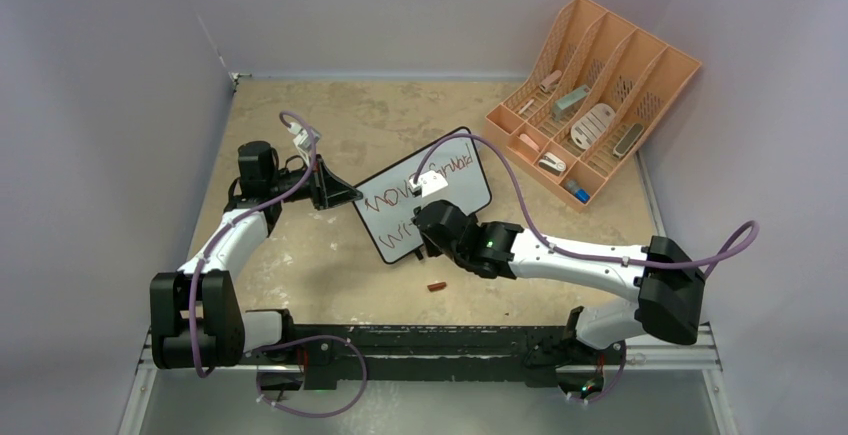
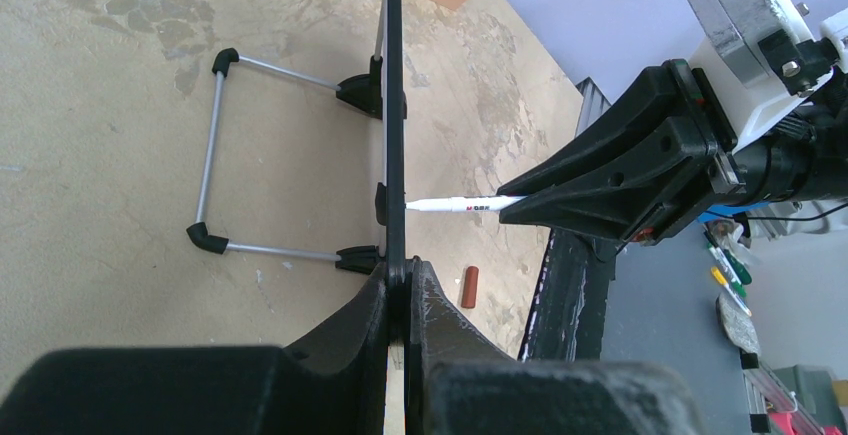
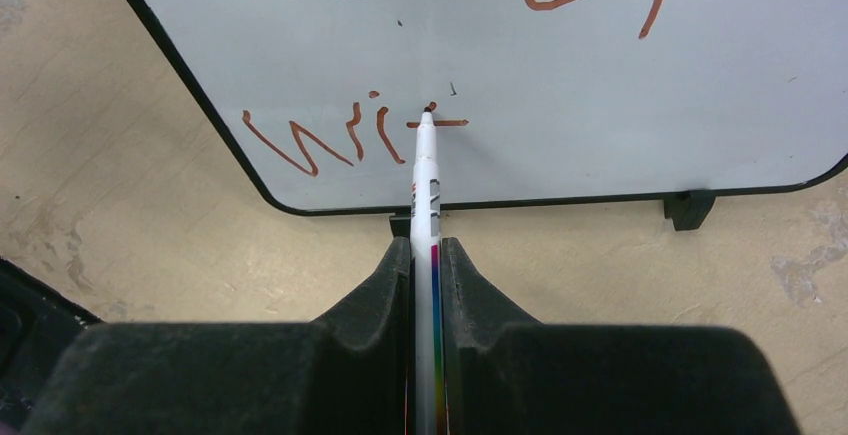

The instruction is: Write a sentence on the whiteboard

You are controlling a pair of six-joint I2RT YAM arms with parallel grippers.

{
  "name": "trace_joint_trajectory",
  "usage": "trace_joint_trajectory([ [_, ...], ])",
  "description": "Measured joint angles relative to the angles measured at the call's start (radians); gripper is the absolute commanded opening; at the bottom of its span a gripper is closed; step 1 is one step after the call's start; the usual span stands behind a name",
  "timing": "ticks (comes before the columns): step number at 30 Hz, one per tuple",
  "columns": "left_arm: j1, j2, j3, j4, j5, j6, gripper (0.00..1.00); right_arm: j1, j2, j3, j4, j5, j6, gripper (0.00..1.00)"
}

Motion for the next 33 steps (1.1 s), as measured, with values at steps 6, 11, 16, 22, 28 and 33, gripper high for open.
trace_joint_trajectory([
  [6, 0.000, 0.000, 0.000, 0.000, 0.000, 0.000, 0.00, 0.000, 0.000, 0.000, -0.001, 0.000, 0.000, 0.00],
  [11, 0.000, 0.000, 0.000, 0.000, 0.000, 0.000, 0.00, 0.000, -0.001, -0.007, -0.002, -0.006, 0.005, 0.00],
  [16, 0.000, 0.000, 0.000, 0.000, 0.000, 0.000, 0.00, 0.000, -0.002, -0.028, -0.012, -0.015, 0.013, 0.00],
  [22, 0.000, 0.000, 0.000, 0.000, 0.000, 0.000, 0.00, 0.000, -0.002, -0.034, -0.022, -0.016, 0.019, 0.00],
  [28, 0.000, 0.000, 0.000, 0.000, 0.000, 0.000, 0.00, 0.000, -0.004, -0.035, -0.026, -0.014, 0.019, 0.00],
  [33, 0.000, 0.000, 0.000, 0.000, 0.000, 0.000, 0.00, -0.001, -0.015, -0.037, -0.032, -0.010, 0.020, 0.00],
])
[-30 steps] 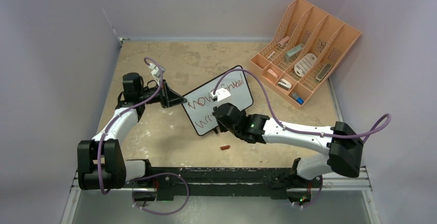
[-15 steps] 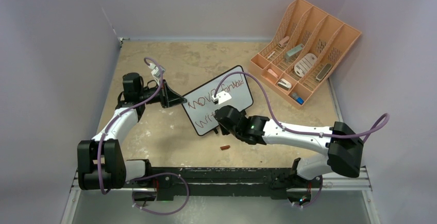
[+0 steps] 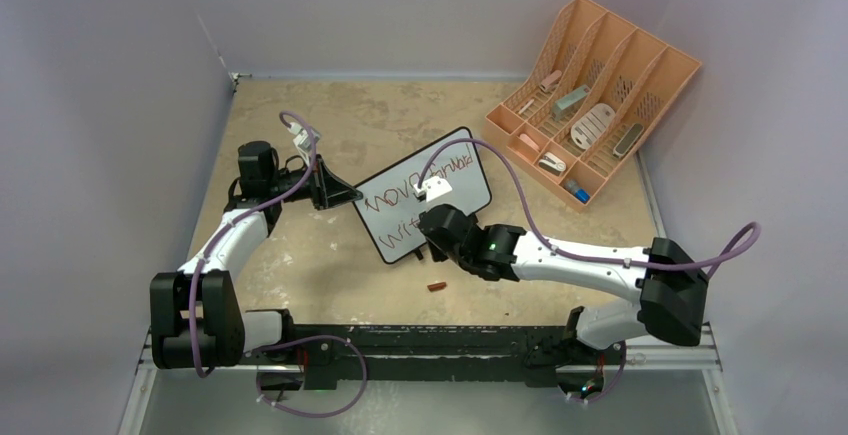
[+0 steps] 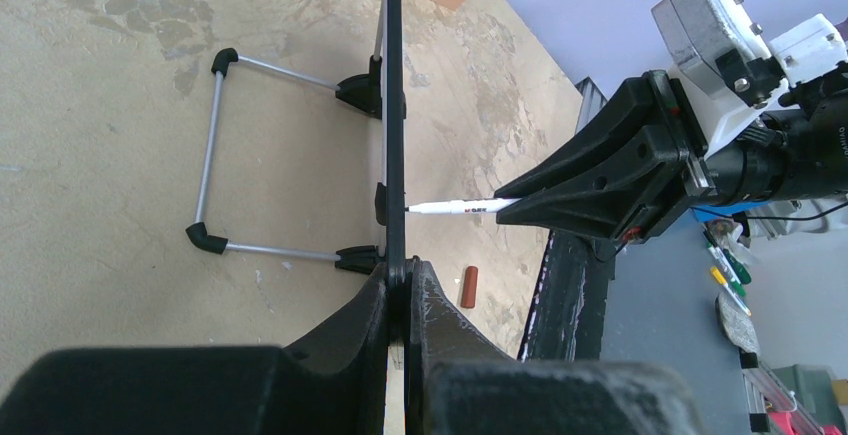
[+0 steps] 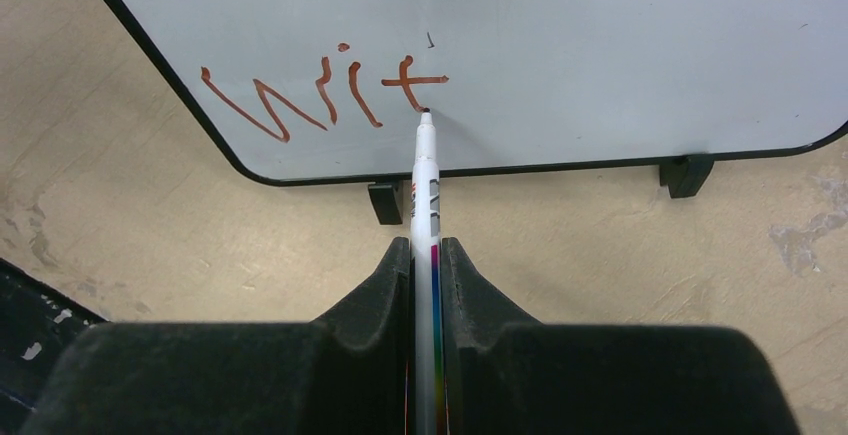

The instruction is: Write a sentence on the whiteboard

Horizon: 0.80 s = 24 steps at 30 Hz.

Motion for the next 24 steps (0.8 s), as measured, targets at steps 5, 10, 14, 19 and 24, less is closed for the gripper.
trace_joint_trajectory([
  [5, 0.000, 0.000, 0.000, 0.000, 0.000, 0.000, 0.00, 0.000, -0.014, 0.000, -0.005, 0.000, 0.002, 0.00],
  [10, 0.000, 0.000, 0.000, 0.000, 0.000, 0.000, 0.00, 0.000, -0.034, 0.000, -0.006, 0.004, 0.002, 0.00],
  [14, 0.000, 0.000, 0.000, 0.000, 0.000, 0.000, 0.00, 0.000, -0.034, 0.001, -0.007, 0.023, -0.002, 0.00],
  [19, 0.000, 0.000, 0.000, 0.000, 0.000, 0.000, 0.00, 0.000, -0.033, 0.017, -0.006, 0.049, -0.005, 0.00],
  [24, 0.000, 0.000, 0.000, 0.000, 0.000, 0.000, 0.00, -0.003, -0.032, 0.049, -0.003, 0.066, -0.011, 0.00],
])
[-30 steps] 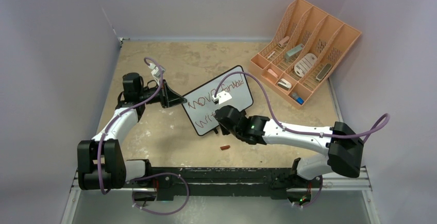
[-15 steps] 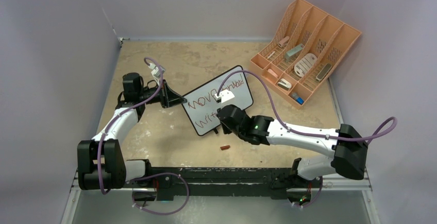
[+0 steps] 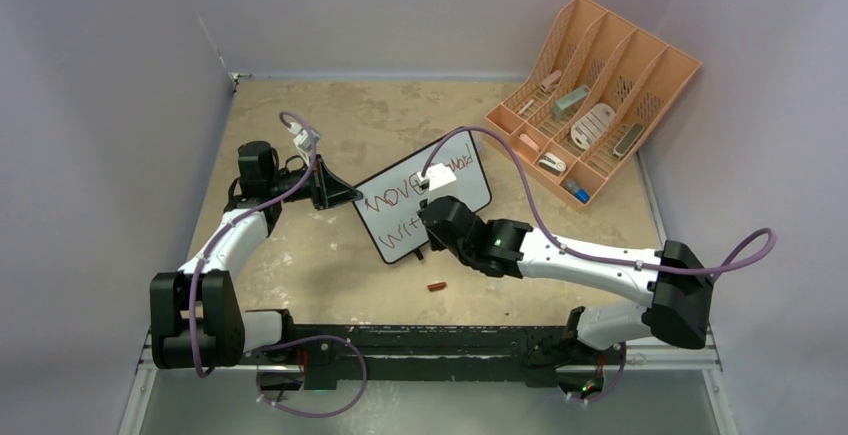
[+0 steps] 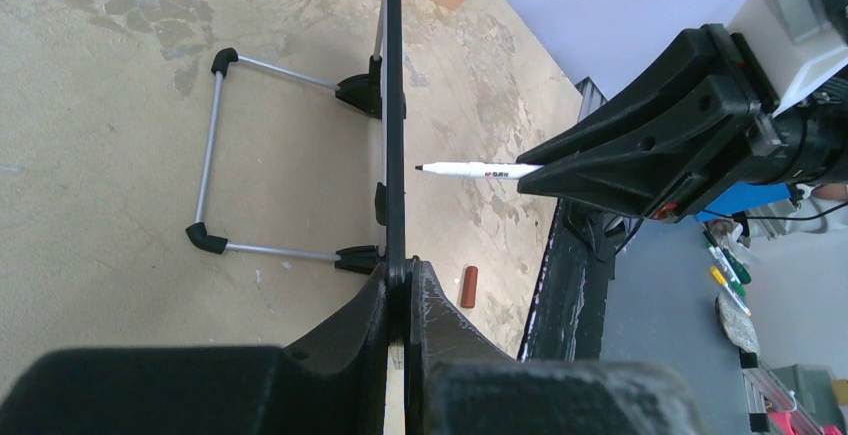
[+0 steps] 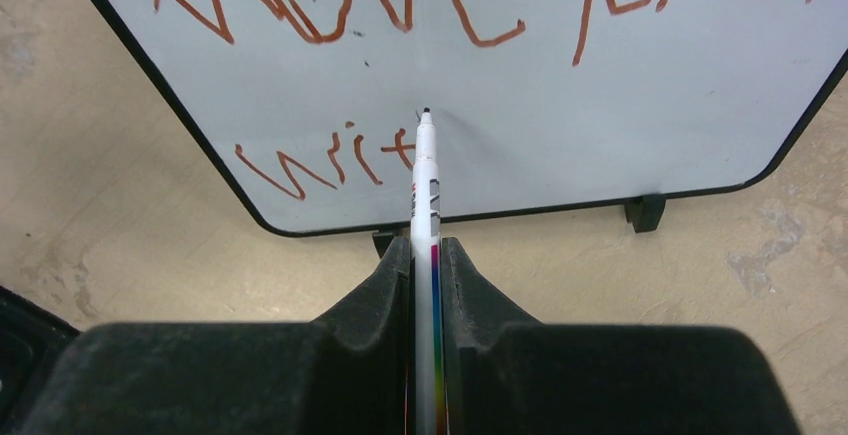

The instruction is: Write a sentence on the whiteboard

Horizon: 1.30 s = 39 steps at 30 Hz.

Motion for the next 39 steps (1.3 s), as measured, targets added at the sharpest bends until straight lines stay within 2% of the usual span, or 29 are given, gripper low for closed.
trace_joint_trajectory([
  [39, 0.000, 0.000, 0.000, 0.000, 0.000, 0.000, 0.00, -0.003, 0.018, -0.060, 0.016, -0.097, 0.008, 0.00],
])
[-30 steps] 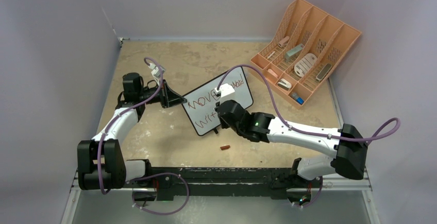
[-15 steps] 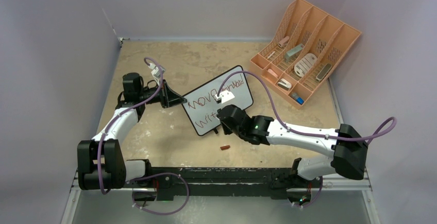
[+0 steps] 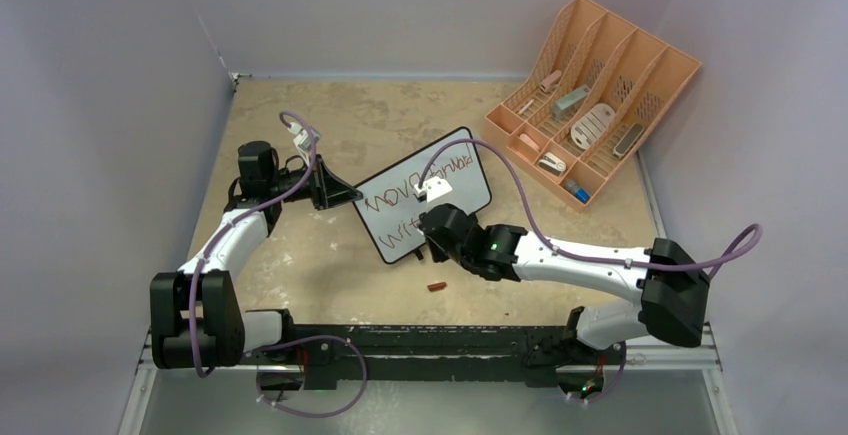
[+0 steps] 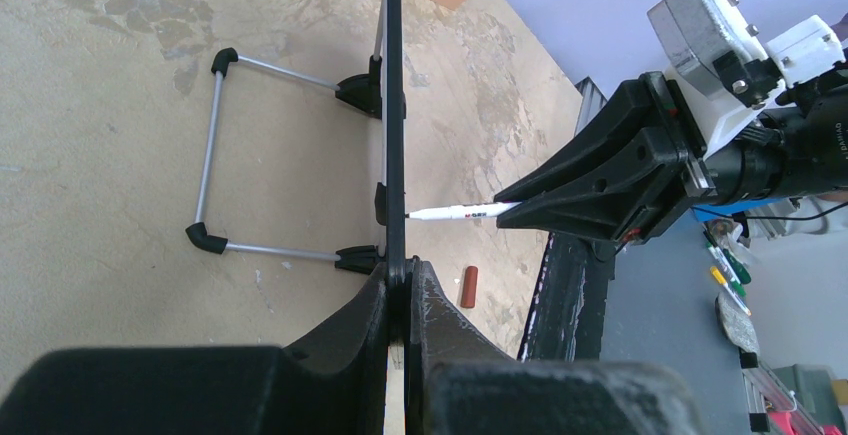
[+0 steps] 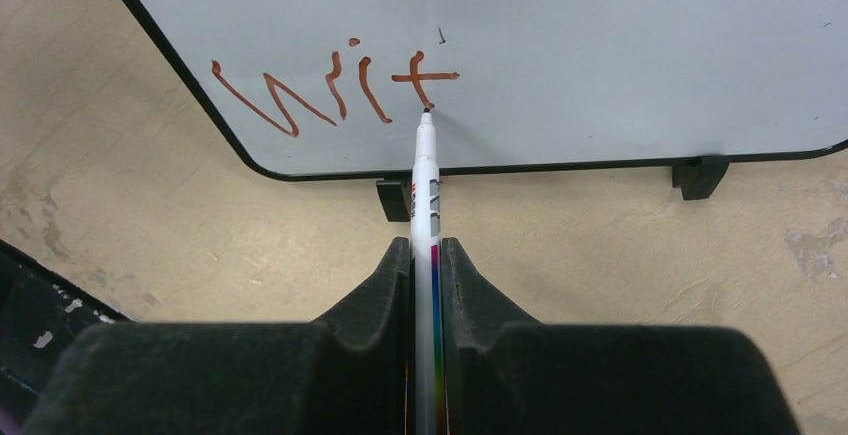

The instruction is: Write a sentence on the whiteboard

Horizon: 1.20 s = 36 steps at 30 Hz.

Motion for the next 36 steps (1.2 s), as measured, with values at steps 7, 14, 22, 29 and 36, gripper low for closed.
trace_joint_trajectory([
  [7, 0.000, 0.000, 0.000, 0.000, 0.000, 0.000, 0.00, 0.000, 0.015, 0.000, 0.000, 0.000, 0.001, 0.00],
  [14, 0.000, 0.000, 0.000, 0.000, 0.000, 0.000, 0.00, 0.000, 0.015, 0.000, 0.002, 0.000, 0.001, 0.00],
  [22, 0.000, 0.000, 0.000, 0.000, 0.000, 0.000, 0.00, 0.000, 0.015, 0.000, 0.002, 0.001, 0.001, 0.00],
  [29, 0.000, 0.000, 0.000, 0.000, 0.000, 0.000, 0.00, 0.000, 0.015, 0.000, -0.003, 0.016, 0.002, 0.00],
  [36, 0.000, 0.000, 0.000, 0.000, 0.000, 0.000, 0.00, 0.000, 0.015, 0.000, -0.005, 0.034, 0.006, 0.00],
])
